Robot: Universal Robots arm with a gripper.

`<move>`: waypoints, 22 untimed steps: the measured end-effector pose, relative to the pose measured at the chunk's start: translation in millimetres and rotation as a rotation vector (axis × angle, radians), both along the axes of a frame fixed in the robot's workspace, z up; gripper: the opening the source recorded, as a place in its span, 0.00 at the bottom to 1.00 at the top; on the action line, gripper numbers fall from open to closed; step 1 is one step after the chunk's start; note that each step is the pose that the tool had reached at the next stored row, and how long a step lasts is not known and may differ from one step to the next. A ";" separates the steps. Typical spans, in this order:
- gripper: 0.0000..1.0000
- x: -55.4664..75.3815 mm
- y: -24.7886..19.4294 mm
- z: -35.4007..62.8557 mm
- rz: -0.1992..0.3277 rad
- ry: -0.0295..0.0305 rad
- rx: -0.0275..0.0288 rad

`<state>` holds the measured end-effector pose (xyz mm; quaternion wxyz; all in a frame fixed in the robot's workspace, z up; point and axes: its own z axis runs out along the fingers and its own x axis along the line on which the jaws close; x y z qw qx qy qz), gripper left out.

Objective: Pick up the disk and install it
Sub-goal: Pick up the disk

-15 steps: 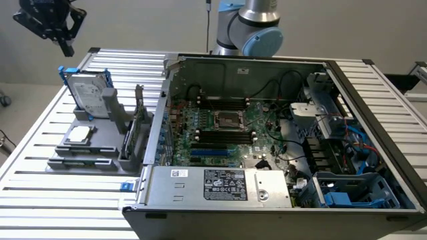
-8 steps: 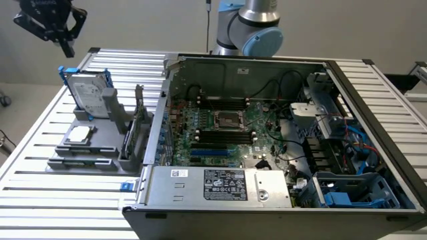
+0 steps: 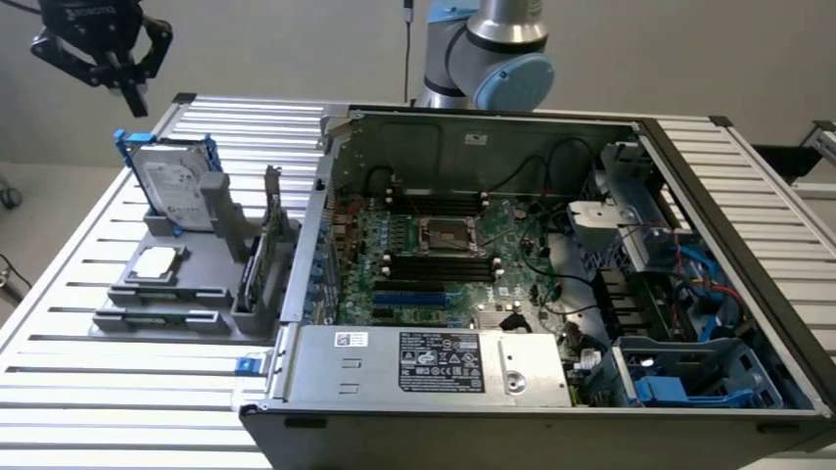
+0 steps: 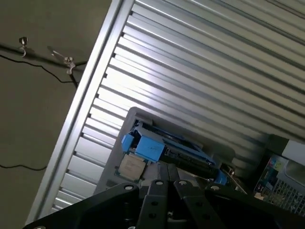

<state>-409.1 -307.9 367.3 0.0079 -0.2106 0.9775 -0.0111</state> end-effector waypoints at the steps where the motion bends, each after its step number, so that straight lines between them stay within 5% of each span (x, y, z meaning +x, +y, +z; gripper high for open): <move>1: 0.11 0.0 0.0 -0.2 0.018 0.0002 -0.0001; 7: 0.11 0.0 -0.1 -0.3 0.128 0.0002 -0.0033; 17: 0.11 -1.5 0.0 -0.2 0.286 0.0028 -0.0462; 22: 0.11 -1.8 0.1 -0.2 0.371 0.0028 -0.0597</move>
